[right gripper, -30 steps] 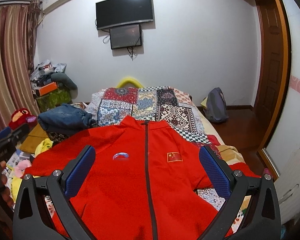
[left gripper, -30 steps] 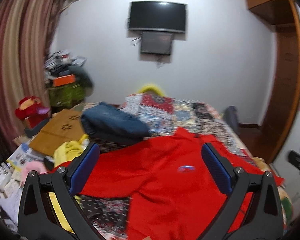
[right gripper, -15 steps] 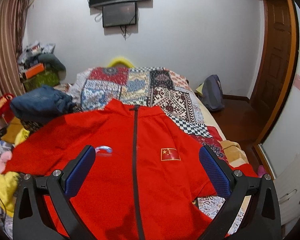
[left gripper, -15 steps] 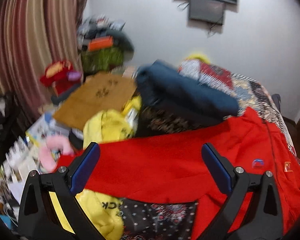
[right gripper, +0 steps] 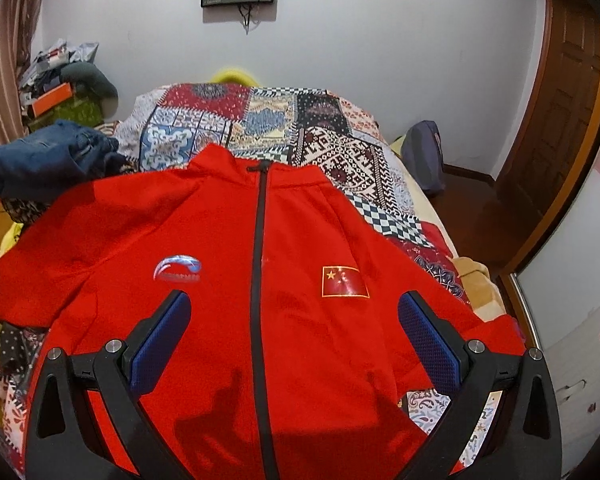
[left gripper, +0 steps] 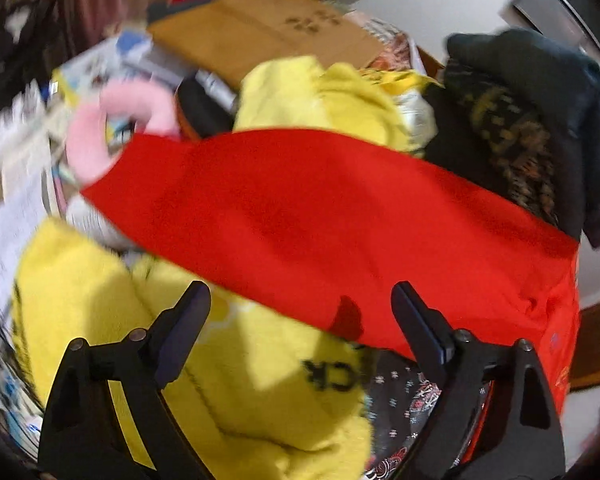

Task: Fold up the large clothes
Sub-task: 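Grasp the red jacket's sleeve cuff with the left gripper and lift it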

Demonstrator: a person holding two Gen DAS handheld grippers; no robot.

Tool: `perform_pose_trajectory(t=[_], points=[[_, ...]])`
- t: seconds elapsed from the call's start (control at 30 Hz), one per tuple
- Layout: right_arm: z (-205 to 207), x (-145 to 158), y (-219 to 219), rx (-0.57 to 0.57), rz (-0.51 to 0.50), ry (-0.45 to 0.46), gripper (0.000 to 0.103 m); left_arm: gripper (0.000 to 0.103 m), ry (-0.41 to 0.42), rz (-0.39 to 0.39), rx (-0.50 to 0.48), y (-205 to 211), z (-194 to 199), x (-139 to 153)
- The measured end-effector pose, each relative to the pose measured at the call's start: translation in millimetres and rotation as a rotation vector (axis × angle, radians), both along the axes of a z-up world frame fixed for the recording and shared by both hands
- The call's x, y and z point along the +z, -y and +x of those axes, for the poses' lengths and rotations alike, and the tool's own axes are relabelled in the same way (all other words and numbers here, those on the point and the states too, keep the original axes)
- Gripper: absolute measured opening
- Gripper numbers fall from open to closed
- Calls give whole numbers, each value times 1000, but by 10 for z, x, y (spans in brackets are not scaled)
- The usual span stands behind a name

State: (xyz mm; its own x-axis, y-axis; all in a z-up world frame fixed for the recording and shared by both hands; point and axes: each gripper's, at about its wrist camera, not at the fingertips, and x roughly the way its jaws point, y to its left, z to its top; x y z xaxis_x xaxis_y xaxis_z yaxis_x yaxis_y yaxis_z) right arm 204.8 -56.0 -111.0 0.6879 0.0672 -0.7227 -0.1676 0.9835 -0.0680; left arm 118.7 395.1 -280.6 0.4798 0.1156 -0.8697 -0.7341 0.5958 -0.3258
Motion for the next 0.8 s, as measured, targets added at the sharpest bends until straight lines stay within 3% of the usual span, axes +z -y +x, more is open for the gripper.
perform_pose_trajectory(t=[0.17, 0.3, 0.4, 0.5, 0.57, 0.63, 0.7, 0.8], points=[[67, -43, -42, -1, -14, -15, 103, 91, 38, -120, 56, -199, -80, -222], [103, -64, -89, -1, -24, -21, 103, 91, 65, -131, 83, -354, -26, -303], [110, -62, -107, -2, -31, -22, 103, 82, 49, -124, 117, -488, 33, -391], [110, -54, -121, -3, -38, -19, 103, 78, 69, -171, 143, -625, 40, -486], [95, -50, -127, -3, -40, -18, 103, 62, 76, -158, 159, -668, 15, -458], [87, -52, -126, -4, -41, -20, 103, 34, 67, -123, 171, -680, -15, -395], [82, -57, -130, -1, -44, -22, 103, 7, 6, -45, 177, -663, -27, -293], [84, -47, -141, 5, -55, -23, 103, 4, -4, 35, 135, -564, -4, -79]])
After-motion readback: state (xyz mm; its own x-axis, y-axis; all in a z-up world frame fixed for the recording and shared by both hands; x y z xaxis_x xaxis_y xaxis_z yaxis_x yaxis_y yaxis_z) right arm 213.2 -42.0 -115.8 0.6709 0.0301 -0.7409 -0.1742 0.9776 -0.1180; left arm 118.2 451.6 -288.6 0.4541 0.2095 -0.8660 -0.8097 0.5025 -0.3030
